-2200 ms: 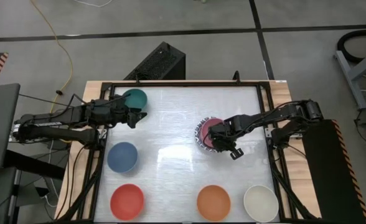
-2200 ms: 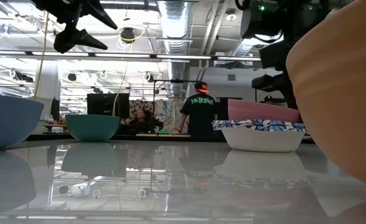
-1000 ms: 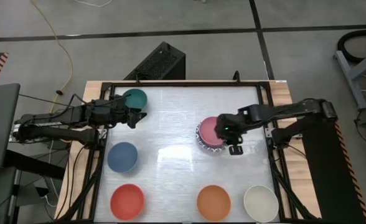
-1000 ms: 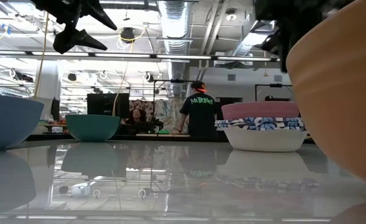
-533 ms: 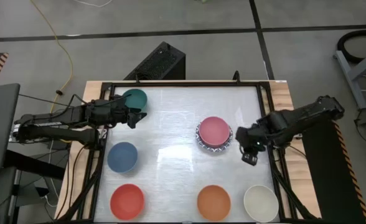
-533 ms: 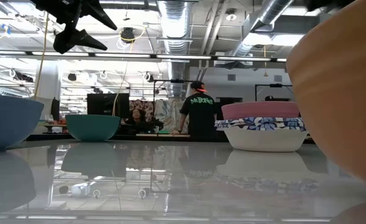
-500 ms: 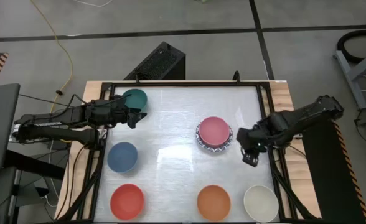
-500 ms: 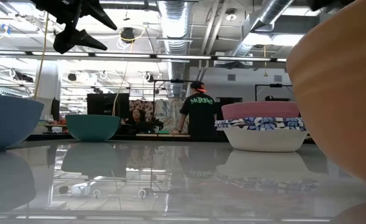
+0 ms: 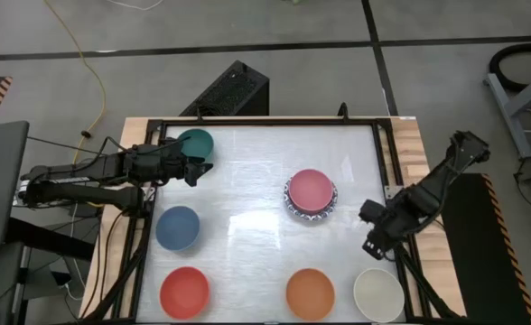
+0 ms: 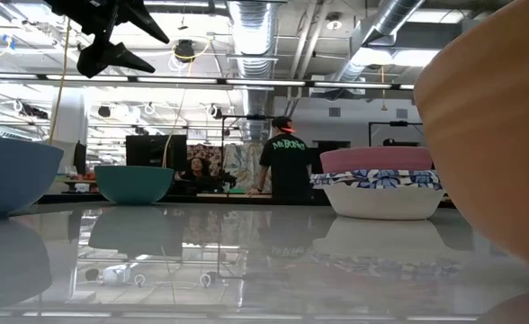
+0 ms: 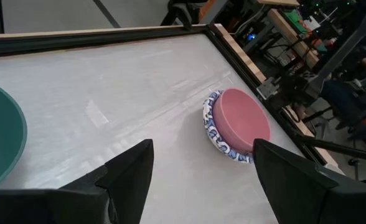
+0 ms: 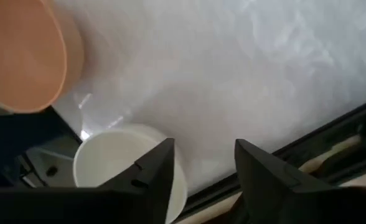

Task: Nest bowls inside each other
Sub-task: Stack the gray bowl on top of the pink bowl

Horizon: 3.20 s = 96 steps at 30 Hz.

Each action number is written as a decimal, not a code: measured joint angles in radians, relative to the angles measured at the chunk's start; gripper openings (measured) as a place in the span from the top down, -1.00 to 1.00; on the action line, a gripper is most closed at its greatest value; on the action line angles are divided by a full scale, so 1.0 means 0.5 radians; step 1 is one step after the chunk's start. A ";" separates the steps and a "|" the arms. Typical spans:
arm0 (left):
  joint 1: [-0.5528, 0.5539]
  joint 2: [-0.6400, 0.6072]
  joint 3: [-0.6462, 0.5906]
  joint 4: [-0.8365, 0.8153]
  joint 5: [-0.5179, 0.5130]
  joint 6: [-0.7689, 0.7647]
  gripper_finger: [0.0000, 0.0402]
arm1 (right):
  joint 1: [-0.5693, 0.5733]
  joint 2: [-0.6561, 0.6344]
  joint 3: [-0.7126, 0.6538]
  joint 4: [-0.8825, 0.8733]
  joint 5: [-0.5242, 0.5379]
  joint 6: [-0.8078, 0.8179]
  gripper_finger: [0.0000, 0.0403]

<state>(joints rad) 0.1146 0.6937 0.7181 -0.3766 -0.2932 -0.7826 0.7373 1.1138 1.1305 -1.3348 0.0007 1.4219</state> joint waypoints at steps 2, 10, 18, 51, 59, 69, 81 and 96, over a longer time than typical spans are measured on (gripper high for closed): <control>0.000 0.000 0.000 0.001 -0.001 0.000 -0.31 | 0.096 0.013 0.000 0.011 0.012 0.097 -0.01; -0.001 0.000 0.000 0.000 0.000 0.001 -0.31 | 0.377 0.203 0.000 0.118 0.014 0.196 -0.04; -0.001 0.000 0.000 0.001 -0.001 0.001 -0.31 | 0.531 0.438 -0.001 0.247 0.055 0.184 -0.03; -0.001 0.001 0.000 0.001 0.002 -0.067 -0.31 | 0.589 0.470 -0.622 1.026 -0.165 -0.209 0.01; -0.001 0.001 0.000 0.000 -0.008 -0.066 -0.31 | 0.539 0.470 -0.636 1.040 -0.226 -0.241 0.65; -0.001 0.001 0.000 -0.001 -0.018 -0.019 -0.31 | 0.337 0.467 -0.633 0.917 -0.219 -0.184 0.95; 0.000 0.001 0.000 0.000 -0.018 0.039 -0.31 | -0.067 0.258 -0.634 0.406 -0.098 0.007 0.96; 0.000 0.001 0.000 0.000 -0.002 0.028 -0.31 | -0.967 -0.357 -0.636 0.329 -0.061 -0.080 0.97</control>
<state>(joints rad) 0.1146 0.6940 0.7181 -0.3767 -0.2943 -0.7685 0.2538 0.9351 0.8124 -1.1701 -0.0296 1.3821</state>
